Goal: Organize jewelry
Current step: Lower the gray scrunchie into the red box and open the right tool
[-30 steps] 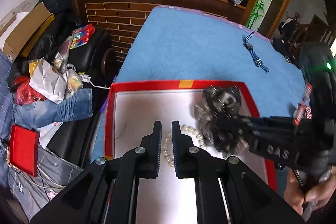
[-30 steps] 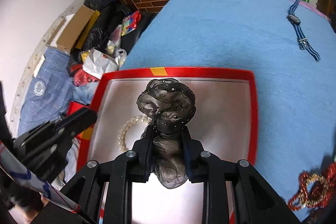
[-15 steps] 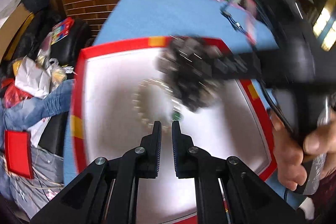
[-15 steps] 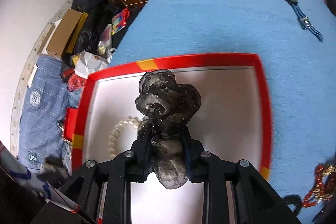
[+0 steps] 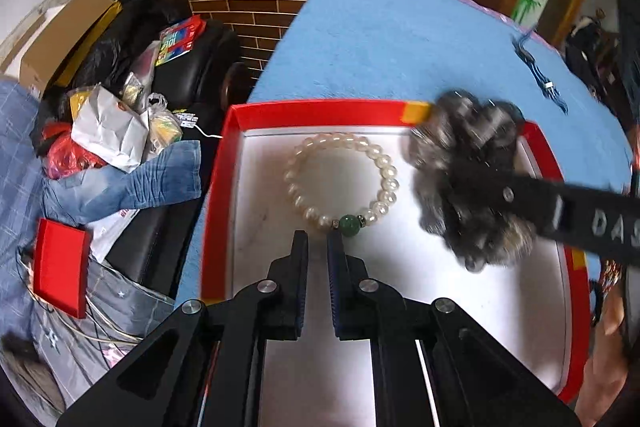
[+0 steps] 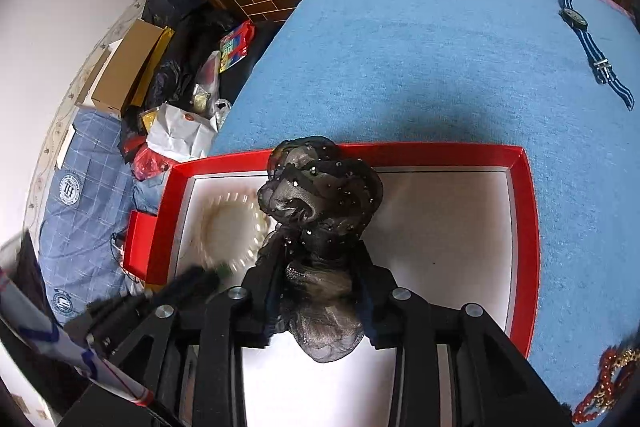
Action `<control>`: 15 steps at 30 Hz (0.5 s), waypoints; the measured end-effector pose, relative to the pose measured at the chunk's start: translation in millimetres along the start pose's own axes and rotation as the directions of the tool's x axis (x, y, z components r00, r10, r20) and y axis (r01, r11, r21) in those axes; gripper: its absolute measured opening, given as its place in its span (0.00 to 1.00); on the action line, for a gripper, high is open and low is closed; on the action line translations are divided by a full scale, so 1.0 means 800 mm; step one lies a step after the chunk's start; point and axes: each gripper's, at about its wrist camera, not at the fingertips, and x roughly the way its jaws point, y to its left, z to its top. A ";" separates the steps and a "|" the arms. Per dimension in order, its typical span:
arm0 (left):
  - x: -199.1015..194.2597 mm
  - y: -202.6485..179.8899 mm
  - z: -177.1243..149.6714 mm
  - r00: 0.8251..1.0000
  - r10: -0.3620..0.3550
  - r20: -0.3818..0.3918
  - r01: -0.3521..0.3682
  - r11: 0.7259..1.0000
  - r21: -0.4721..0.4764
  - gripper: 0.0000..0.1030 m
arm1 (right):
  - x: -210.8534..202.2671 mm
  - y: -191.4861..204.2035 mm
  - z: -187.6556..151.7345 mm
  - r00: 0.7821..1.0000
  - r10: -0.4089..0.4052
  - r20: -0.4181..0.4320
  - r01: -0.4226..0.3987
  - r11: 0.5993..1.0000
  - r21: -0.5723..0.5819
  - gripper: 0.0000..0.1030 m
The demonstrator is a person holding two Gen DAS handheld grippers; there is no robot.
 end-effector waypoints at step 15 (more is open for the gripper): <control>-0.077 -0.012 -0.007 0.992 -0.067 0.102 0.067 0.998 0.004 0.12 | -0.066 -0.009 -0.021 0.997 0.041 0.063 -0.041 0.999 -0.001 0.63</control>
